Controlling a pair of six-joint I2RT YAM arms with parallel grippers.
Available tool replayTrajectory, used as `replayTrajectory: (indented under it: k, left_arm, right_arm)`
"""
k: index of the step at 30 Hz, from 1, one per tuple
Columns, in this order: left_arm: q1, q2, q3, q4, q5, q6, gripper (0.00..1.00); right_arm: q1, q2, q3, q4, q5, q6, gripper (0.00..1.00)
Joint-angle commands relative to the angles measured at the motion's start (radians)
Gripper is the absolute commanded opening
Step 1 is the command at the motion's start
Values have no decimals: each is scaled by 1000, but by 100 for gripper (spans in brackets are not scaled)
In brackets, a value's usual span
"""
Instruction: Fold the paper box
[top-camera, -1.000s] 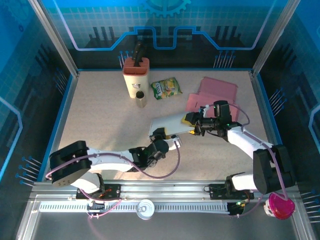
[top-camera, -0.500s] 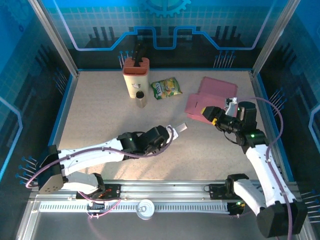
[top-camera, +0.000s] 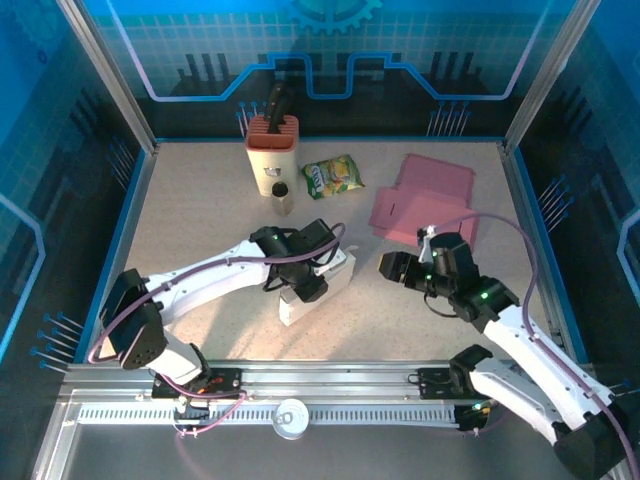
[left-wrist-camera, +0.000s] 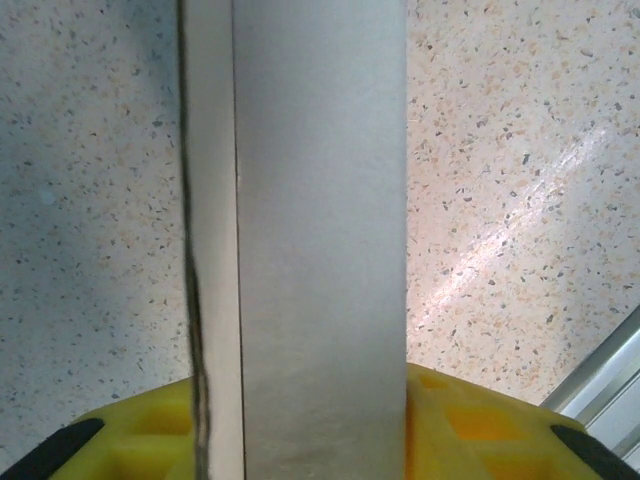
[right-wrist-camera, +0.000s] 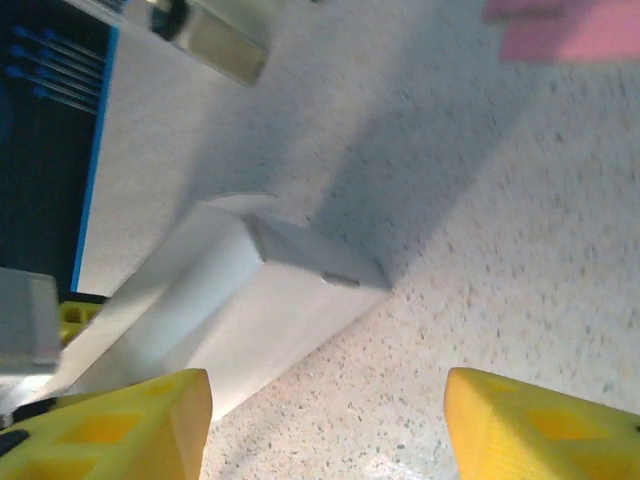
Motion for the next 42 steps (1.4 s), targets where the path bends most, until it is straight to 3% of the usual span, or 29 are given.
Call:
replayTrajectory:
  k: [1, 4, 7, 15, 20, 25, 38, 42]
  left_arm:
    - [18, 31, 46, -75, 86, 28, 38]
    - [27, 53, 58, -81, 87, 69, 37]
    - [31, 60, 54, -77, 73, 112, 34]
    - [48, 25, 17, -32, 56, 203, 29]
    - [53, 31, 14, -33, 95, 269, 27]
    - [63, 29, 21, -61, 175, 348, 28]
    - [94, 57, 34, -96, 227, 413, 27]
    - [93, 61, 37, -95, 222, 412, 27]
  right_arm:
    - [89, 13, -26, 49, 159, 221, 62]
    - [118, 53, -11, 102, 196, 249, 61]
    - [96, 107, 39, 133, 173, 146, 61]
    - [-123, 210, 53, 281, -283, -299, 51]
    - [-150, 222, 68, 253, -389, -517, 45]
    - [-147, 222, 49, 262, -412, -704, 45]
    - [-67, 303, 79, 231, -334, -813, 51]
    - [-56, 332, 103, 203, -364, -820, 47]
